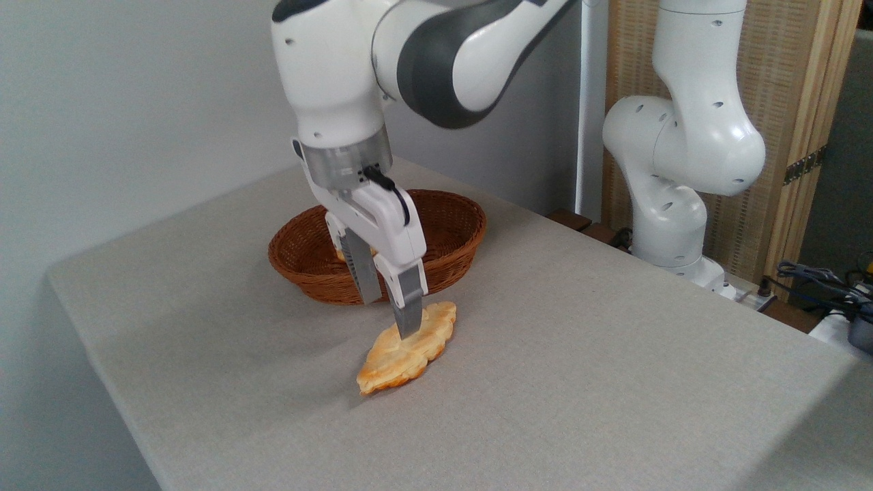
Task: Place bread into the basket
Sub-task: 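Move the gripper down onto the golden leaf-shaped bread on the table, then close the gripper on the middle of the leaf-shaped bread, then lift the bread and carry it over the wicker basket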
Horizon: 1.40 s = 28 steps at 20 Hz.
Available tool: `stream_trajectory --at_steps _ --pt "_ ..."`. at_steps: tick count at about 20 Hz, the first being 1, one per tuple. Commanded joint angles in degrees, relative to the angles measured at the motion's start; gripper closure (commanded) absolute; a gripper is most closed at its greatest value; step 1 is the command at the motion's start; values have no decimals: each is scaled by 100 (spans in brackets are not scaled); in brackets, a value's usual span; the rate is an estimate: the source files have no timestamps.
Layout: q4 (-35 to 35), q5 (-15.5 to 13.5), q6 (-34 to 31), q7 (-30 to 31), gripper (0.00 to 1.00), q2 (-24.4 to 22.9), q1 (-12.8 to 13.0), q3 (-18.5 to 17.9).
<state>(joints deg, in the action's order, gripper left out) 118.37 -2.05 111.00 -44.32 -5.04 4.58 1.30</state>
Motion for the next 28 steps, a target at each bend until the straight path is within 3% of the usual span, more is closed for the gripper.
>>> stream_trajectory --at_steps 1,5,15,16,19,20,28 --pt "336 -32 361 72 0 -6 -10 -34" --pt "398 -24 361 590 0 64 -27 -42" --pt "406 -6 572 635 0 372 -1 -16" --pt "406 3 572 635 4 381 -1 -16" --pt "398 3 572 635 53 381 -1 -16" --pt "398 3 572 627 57 381 -1 -7" --pt "389 3 545 609 57 328 -1 10"
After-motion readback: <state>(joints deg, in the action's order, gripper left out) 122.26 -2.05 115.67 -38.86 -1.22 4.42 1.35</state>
